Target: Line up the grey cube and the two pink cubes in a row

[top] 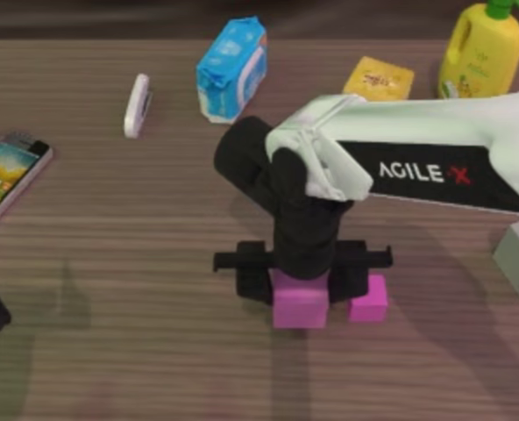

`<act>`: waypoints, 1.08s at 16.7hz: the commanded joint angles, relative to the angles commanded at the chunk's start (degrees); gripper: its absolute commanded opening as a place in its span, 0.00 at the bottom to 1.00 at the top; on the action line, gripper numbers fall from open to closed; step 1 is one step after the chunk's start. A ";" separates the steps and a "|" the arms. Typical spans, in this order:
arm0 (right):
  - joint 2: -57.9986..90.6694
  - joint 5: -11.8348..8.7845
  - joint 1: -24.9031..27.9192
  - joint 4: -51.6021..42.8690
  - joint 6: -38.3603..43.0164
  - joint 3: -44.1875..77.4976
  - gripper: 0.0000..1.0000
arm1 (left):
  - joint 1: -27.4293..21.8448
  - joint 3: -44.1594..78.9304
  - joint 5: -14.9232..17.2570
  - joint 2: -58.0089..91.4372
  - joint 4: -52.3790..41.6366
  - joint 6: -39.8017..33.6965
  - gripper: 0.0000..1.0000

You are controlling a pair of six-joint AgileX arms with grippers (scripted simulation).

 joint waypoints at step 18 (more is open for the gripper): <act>-0.24 0.02 -0.07 -1.01 0.13 0.88 1.00 | 0.00 0.00 0.00 0.00 0.00 0.00 1.00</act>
